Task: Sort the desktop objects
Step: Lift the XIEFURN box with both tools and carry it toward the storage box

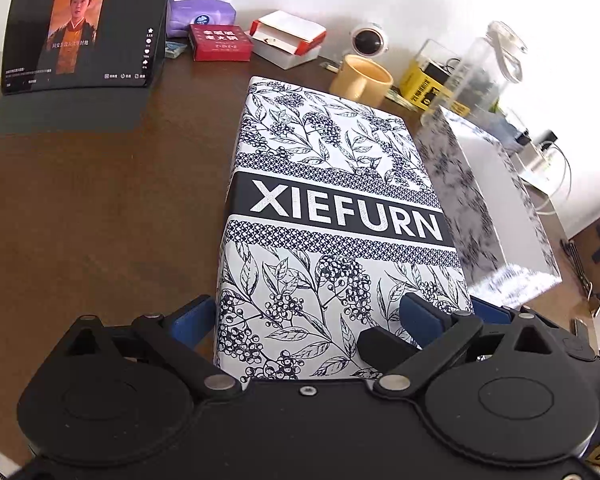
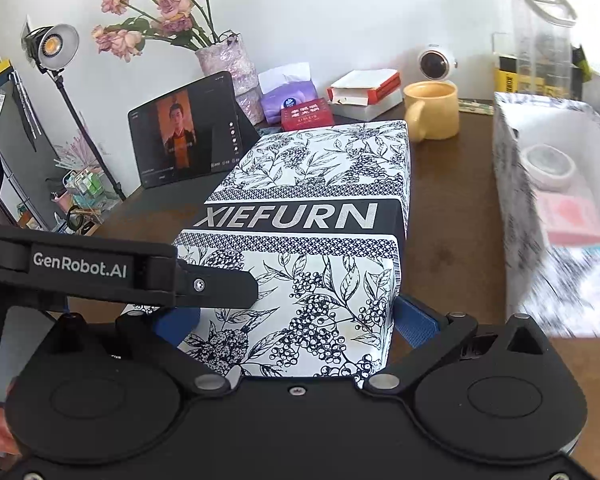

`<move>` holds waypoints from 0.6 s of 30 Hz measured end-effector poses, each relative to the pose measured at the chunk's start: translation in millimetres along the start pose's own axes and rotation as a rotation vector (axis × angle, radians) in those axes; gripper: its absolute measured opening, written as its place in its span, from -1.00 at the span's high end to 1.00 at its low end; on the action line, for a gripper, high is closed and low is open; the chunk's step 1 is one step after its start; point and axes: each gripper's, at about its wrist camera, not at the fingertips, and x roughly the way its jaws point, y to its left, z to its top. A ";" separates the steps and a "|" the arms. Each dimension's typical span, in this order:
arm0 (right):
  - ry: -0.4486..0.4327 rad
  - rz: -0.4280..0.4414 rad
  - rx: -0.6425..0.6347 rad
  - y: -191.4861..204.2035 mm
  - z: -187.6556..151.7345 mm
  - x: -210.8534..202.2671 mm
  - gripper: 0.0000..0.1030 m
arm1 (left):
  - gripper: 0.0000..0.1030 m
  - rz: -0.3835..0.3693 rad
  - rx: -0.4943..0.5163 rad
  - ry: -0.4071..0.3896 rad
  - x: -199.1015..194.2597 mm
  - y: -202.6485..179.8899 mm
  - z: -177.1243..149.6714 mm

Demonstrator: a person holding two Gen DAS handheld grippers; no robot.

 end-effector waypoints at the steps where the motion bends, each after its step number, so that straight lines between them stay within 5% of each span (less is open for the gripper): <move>1: 0.000 0.000 0.001 -1.6 -6.0 -7.8 -1.00 | -0.89 0.003 0.003 0.002 -3.8 -2.7 -8.2; 11: -0.009 -0.022 0.030 -25.4 -71.2 -93.3 -1.00 | -0.87 -0.007 0.028 0.035 -46.5 -11.2 -104.9; 18: -0.030 -0.065 0.012 -41.0 -103.4 -143.8 -1.00 | -0.87 -0.028 0.011 0.043 -51.8 -0.9 -108.6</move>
